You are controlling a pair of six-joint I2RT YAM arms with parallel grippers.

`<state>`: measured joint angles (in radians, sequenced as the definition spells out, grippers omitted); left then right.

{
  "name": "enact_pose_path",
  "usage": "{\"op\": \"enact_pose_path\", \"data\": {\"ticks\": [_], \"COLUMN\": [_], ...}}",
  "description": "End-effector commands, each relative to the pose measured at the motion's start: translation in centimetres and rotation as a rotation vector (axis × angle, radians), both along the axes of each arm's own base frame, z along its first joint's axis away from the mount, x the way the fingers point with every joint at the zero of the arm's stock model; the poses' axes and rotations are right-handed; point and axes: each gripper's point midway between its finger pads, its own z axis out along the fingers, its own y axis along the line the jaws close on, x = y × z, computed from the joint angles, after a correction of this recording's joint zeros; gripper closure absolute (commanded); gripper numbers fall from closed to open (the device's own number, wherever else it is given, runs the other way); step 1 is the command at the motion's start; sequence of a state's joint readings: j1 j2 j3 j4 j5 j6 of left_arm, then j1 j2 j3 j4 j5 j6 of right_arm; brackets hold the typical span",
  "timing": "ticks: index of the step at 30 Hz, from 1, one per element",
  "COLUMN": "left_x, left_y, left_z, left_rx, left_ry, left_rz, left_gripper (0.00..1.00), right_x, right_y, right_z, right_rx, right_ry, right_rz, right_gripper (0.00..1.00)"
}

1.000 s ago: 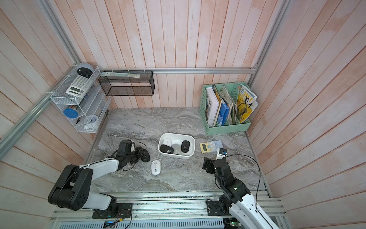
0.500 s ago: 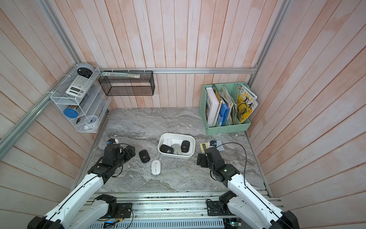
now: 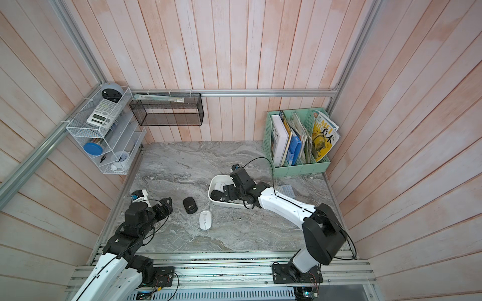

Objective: Take out the mouse from the storage box
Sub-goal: Pick up the mouse from the storage box.

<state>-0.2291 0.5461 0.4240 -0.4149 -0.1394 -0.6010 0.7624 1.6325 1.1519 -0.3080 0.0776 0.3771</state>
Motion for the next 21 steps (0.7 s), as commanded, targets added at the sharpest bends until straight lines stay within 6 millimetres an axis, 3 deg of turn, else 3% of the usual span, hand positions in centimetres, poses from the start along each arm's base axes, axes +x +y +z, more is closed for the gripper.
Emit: {"op": "enact_pose_path", "data": {"ticks": [1, 9, 21], "left_x": [-0.4, -0.2, -0.1], "left_y": [0.5, 0.3, 0.2], "left_z": [-0.6, -0.6, -0.8], "left_rx": [0.028, 0.03, 0.029], "left_ry": [0.019, 0.029, 0.043], "left_rz": [0.009, 0.002, -0.001], "left_gripper": [0.02, 0.02, 0.02], "right_x": [-0.4, 0.1, -0.1], "right_y": [1.7, 4.2, 5.5], "right_z": [-1.2, -3.2, -5.9], "right_rx": [-0.053, -0.072, -0.092], "right_ry": [0.056, 0.14, 0.22], "right_rz": [0.103, 0.189, 0.249], "right_gripper": [0.08, 0.1, 0.18]}}
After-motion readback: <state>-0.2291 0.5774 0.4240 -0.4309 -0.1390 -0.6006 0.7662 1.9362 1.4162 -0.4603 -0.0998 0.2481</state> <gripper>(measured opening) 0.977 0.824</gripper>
